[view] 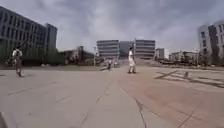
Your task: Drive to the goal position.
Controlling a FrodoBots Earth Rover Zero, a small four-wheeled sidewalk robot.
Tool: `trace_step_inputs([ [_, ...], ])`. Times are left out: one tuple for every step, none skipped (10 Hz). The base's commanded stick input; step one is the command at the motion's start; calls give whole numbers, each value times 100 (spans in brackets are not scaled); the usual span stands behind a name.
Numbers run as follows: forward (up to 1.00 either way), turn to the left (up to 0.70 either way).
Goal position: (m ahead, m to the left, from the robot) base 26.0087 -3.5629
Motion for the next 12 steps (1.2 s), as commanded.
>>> trace_step_inputs([
  [100,0],
  [100,0],
  [100,0],
  [100,0],
  [100,0],
  [100,0],
  [100,0],
  [100,0],
  [100,0],
  [100,0],
  [100,0],
  [100,0],
])
